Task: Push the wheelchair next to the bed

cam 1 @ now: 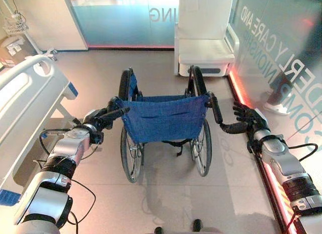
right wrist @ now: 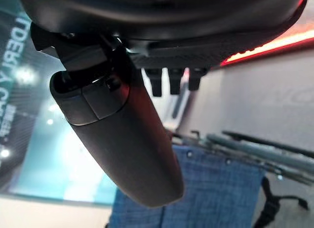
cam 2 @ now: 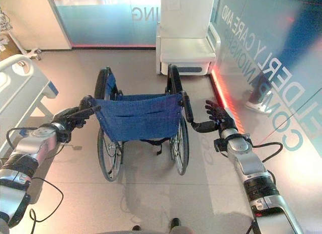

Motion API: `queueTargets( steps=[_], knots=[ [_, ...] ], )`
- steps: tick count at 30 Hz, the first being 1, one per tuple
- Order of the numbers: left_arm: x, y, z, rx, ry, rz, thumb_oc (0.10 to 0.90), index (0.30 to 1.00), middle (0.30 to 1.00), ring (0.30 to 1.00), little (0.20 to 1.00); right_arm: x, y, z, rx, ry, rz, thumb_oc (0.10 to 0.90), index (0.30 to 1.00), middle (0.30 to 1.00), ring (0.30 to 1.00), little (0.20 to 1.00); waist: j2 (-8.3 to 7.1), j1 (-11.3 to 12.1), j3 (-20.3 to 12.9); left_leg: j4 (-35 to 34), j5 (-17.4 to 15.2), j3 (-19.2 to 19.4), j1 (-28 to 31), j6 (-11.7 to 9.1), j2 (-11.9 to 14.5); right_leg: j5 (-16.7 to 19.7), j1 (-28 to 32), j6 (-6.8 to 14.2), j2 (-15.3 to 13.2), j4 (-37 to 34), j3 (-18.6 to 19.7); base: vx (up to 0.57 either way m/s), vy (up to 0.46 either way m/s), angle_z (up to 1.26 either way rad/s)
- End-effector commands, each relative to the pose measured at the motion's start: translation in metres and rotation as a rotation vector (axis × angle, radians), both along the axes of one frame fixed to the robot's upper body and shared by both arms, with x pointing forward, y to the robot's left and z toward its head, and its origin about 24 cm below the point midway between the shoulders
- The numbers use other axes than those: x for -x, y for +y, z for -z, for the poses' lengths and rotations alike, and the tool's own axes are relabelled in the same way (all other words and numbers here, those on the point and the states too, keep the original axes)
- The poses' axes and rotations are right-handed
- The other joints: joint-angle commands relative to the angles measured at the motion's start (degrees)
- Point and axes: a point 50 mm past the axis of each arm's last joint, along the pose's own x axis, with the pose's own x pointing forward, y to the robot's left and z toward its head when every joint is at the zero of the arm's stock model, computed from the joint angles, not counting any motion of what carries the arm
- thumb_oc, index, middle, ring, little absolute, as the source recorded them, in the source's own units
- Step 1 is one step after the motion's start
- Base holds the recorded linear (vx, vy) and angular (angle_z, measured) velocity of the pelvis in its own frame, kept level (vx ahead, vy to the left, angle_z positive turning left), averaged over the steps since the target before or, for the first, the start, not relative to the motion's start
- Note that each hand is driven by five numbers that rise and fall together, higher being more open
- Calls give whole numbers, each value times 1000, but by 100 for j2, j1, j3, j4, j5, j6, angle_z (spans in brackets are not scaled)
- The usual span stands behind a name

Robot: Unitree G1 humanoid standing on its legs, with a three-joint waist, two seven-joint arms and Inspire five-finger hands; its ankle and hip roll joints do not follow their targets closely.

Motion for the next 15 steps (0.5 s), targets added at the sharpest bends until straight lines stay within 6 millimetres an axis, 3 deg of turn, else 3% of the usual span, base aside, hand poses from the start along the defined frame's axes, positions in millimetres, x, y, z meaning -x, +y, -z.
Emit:
queueTargets(
  steps=[1, 4, 5, 6, 7, 8, 9, 10, 15],
  knots=[
    [-42, -41, -75, -102, -196, 198, 800, 900, 900, 900, 900, -20, 30, -92, -65, -284, -218, 800, 900, 900, 900, 900, -97, -154, -422, 22, -221, 170, -166, 59, -324, 51, -106, 128, -2, 272, 114, 0, 0, 0],
    [-43, -42, -78, -126, -184, 210, 800, 900, 900, 900, 900, -20, 31, -93, -86, -260, -244, 800, 900, 900, 900, 900, -113, -169, -426, 21, -218, 184, -176, 58, -325, 59, -117, 132, 0, 267, 130, -3, -4, -1],
    [-45, -43, -82, -144, -179, 213, 775, 862, 862, 862, 862, -21, 32, -92, -102, -212, -276, 800, 900, 900, 900, 900, -133, -187, -436, 20, -212, 198, -186, 53, -324, 66, -130, 135, 5, 269, 139, -11, -12, -7],
    [-46, -42, -85, -156, -187, 203, 643, 665, 665, 665, 665, -21, 32, -91, -119, -177, -296, 800, 900, 900, 900, 900, -148, -199, -444, 20, -205, 210, -191, 48, -322, 76, -132, 138, 5, 264, 138, -10, -13, -14],
    [-47, -41, -88, -167, -201, 192, 565, 547, 547, 547, 547, -22, 31, -87, -121, -138, -311, 800, 900, 900, 900, 900, -163, -209, -453, 20, -201, 217, -195, 39, -319, 81, -133, 139, 4, 260, 137, -4, -6, -9],
    [-48, -41, -90, -167, -206, 189, 543, 514, 514, 514, 514, -22, 31, -86, -121, -130, -314, 800, 900, 900, 900, 900, -168, -211, -458, 20, -199, 218, -196, 38, -318, 83, -132, 139, 3, 259, 136, 6, -7, -6],
    [-49, -41, -94, -173, -227, 173, 456, 385, 385, 385, 385, -23, 29, -81, -122, -87, -321, 800, 900, 900, 900, 900, -186, -212, -474, 20, -191, 215, -200, 29, -318, 89, -129, 135, 4, 256, 130, 0, 0, 0],
    [-50, -41, -97, -179, -245, 161, 400, 300, 300, 300, 300, -23, 27, -78, -129, -66, -324, 800, 900, 900, 900, 900, -196, -212, -477, 20, -185, 212, -201, 23, -317, 94, -125, 133, 5, 252, 123, 0, 0, 0],
    [-53, -45, -105, -193, -318, 114, 400, 300, 300, 300, 300, -26, 26, -63, -201, 22, -326, 800, 900, 900, 900, 900, -254, -182, -503, 20, -169, 180, -224, 11, -317, 99, -114, 114, 1, 232, 70, 7, -7, -2]
  ],
)
